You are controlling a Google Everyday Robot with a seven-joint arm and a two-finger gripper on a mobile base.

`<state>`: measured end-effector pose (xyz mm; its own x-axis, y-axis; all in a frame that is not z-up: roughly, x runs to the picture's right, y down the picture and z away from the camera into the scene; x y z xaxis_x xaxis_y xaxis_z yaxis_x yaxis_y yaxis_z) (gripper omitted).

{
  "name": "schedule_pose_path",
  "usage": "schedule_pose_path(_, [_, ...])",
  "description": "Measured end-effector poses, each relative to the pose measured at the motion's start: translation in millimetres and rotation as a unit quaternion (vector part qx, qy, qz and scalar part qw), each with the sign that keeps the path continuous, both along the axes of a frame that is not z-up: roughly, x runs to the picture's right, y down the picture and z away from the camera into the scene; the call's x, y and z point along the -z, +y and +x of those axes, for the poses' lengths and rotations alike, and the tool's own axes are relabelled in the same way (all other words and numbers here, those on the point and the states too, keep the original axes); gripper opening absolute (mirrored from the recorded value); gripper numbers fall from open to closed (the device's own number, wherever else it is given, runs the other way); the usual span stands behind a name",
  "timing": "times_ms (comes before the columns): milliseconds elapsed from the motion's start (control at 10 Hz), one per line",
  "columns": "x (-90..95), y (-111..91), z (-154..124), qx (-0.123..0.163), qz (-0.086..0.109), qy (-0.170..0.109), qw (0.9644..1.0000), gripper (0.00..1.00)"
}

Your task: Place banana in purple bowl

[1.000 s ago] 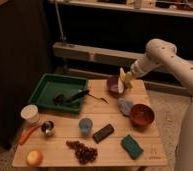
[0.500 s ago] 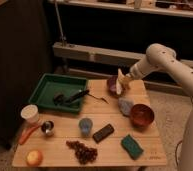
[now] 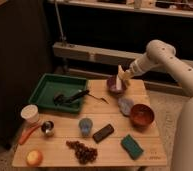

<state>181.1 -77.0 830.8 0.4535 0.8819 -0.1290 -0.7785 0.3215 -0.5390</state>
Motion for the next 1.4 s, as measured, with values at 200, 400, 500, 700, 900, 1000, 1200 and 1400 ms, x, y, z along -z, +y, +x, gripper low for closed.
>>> schedule_pose_path(200, [-2.7,-12.2,-1.6,-0.001,0.006,0.001,1.0,0.0])
schedule_pose_path(400, [-7.3,-18.1,-1.0,-0.005,0.01,0.002,0.9999,0.0])
schedule_pose_path(500, [-10.5,-19.4,0.1,-0.008,0.011,0.001,0.9999,0.0])
schedule_pose_path(700, [-15.4,-16.4,-3.2,-0.009,0.01,-0.003,0.9999,0.0])
schedule_pose_path(900, [-23.4,-8.4,-7.7,-0.008,0.009,-0.007,0.9999,0.0])
schedule_pose_path(1000, [-26.2,-5.3,-8.6,-0.008,0.009,-0.008,0.9999,0.0])
schedule_pose_path(1200, [-34.2,1.7,-7.1,-0.011,0.009,-0.008,0.9999,0.0])
schedule_pose_path(1400, [-42.3,3.9,-6.6,-0.013,0.012,-0.007,0.9998,0.0])
